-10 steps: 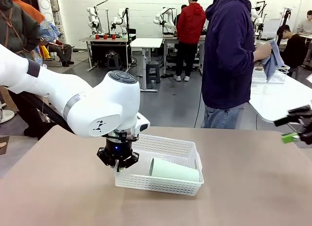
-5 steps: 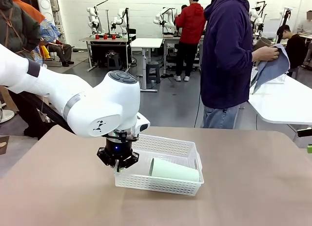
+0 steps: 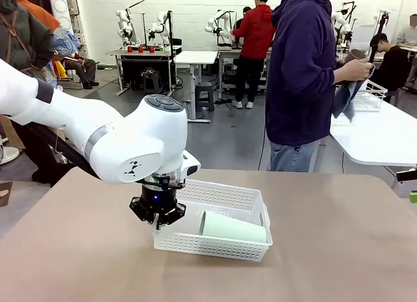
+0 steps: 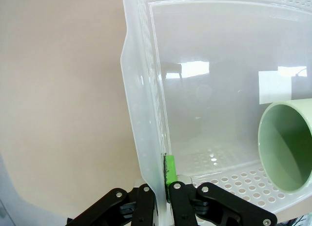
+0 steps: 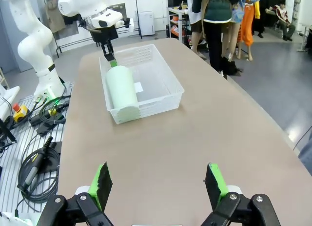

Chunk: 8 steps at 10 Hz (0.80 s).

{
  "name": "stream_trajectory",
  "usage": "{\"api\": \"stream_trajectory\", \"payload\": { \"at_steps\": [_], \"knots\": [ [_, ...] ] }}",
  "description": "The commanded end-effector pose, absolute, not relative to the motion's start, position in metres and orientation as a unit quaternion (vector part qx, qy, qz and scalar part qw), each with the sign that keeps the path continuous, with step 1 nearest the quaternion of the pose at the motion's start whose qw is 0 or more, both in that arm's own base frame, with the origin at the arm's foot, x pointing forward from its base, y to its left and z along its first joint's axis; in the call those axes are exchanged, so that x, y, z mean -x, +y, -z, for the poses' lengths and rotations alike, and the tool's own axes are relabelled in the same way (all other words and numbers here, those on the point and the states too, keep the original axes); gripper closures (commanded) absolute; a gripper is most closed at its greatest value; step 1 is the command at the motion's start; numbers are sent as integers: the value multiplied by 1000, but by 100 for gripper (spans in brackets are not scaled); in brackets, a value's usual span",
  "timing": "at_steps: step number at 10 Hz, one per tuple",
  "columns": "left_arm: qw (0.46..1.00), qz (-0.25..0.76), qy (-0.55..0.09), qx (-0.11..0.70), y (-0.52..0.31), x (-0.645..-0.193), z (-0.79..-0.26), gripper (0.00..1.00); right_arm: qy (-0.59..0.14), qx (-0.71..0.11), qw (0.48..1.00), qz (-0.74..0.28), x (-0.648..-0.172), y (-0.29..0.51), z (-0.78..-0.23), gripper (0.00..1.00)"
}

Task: Clean and organize the cups into the basket.
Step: Pick up the Organizing basket and move it to the center of the table, then pick up the Reusable plastic cup from the right side of the table and place it inside the Organizing basket, then pick up the Reusable plastic cup from the right side of the table and stack it inside the Organizing basket in the center of the table.

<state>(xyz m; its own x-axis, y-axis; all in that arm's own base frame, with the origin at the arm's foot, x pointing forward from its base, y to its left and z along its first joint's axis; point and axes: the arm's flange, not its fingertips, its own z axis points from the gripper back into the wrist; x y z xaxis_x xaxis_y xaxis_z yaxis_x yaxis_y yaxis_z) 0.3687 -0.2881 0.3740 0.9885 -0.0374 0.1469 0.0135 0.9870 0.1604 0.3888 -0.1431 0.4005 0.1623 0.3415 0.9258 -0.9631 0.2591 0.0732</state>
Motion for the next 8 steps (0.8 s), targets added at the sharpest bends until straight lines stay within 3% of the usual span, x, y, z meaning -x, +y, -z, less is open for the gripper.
{"api": "stream_trajectory", "payload": {
  "at_steps": [1, 8],
  "knots": [
    [993, 14, -75, -86, -289, -367, -372, 100, -424, -361, 673, -487, -384, -142, -400, 0],
    [993, 14, -75, -86, -289, -367, -372, 100, -424, -361, 673, -487, -384, -142, -400, 0]
  ]
}}
